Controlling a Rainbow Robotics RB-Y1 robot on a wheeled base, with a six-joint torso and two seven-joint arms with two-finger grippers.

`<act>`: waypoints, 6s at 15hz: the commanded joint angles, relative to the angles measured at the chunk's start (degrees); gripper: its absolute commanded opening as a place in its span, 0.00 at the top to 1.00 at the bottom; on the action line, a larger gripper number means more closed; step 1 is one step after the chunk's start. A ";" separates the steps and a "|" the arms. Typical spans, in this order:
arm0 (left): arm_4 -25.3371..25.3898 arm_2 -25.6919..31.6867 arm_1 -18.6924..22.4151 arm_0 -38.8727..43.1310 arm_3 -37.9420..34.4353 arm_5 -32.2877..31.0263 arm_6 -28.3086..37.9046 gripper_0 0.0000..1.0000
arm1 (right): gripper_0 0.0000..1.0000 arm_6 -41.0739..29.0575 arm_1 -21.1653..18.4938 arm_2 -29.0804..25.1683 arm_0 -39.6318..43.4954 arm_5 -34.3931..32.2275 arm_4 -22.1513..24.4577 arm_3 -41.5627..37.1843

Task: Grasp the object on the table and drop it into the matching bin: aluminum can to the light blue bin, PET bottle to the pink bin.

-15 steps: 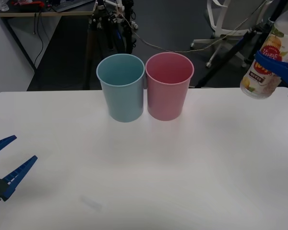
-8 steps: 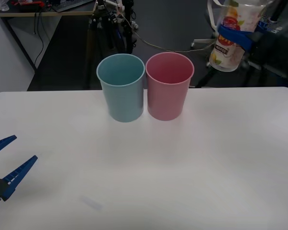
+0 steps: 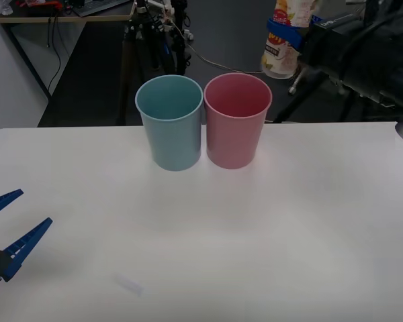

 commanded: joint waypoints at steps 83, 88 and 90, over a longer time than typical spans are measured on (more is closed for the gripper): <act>0.00 0.00 0.00 0.00 0.00 0.00 0.00 0.00 | 0.00 -34.45 26.56 -54.17 77.48 -35.64 60.03 -23.43; 0.00 0.00 0.00 0.00 0.00 0.00 0.00 0.00 | 0.00 -34.45 26.83 -54.96 81.43 -37.57 60.38 -23.70; 0.00 0.00 0.00 0.00 0.00 0.00 0.00 0.00 | 0.00 -34.45 26.91 -55.05 81.61 -37.57 60.29 -23.79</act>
